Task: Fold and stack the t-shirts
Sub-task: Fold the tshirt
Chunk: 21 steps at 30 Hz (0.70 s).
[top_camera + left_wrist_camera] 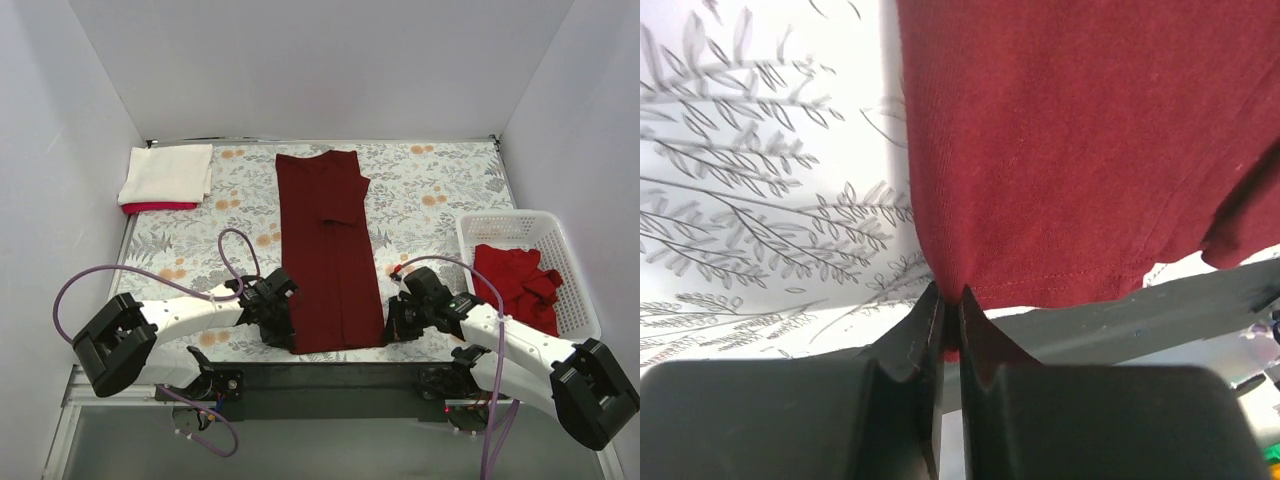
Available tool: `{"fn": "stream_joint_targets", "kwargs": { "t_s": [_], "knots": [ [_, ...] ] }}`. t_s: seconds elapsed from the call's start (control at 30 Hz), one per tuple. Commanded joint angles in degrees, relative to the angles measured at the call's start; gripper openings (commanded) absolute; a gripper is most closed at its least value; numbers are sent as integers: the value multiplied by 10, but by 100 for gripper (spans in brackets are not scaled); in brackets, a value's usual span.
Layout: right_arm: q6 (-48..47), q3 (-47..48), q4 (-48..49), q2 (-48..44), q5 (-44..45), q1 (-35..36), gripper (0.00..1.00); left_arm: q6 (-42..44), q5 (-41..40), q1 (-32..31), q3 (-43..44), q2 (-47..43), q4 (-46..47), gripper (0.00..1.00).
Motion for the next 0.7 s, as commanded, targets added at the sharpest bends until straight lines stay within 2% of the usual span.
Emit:
{"fn": "stream_joint_targets", "kwargs": {
  "t_s": [0.0,0.17,0.3,0.4,0.43,0.5,0.53,0.57,0.67],
  "knots": [
    [-1,-36,-93,-17,-2,19,1,-15,-6,-25,-33,-7,-37,0],
    [42,-33,-161,-102,-34,85,1,-89,12,-115,-60,-62,-78,0],
    [71,-8,-186,-148,-35,98,1,-115,41,-133,-61,-116,-69,0],
    [49,62,-192,-118,32,97,1,-67,54,-77,-13,-138,-50,0],
    [23,81,-194,-100,68,96,1,-46,63,-20,0,-131,-42,0],
    [-9,142,-194,-39,105,79,1,27,62,39,48,-113,-43,0],
    [-43,165,-189,-19,125,70,1,52,43,91,70,-101,-51,0],
    [-60,184,-184,21,129,47,1,91,31,112,89,-69,-53,0],
    [-109,256,-162,87,150,7,1,136,-11,173,160,-17,-43,0]
  ]
}}
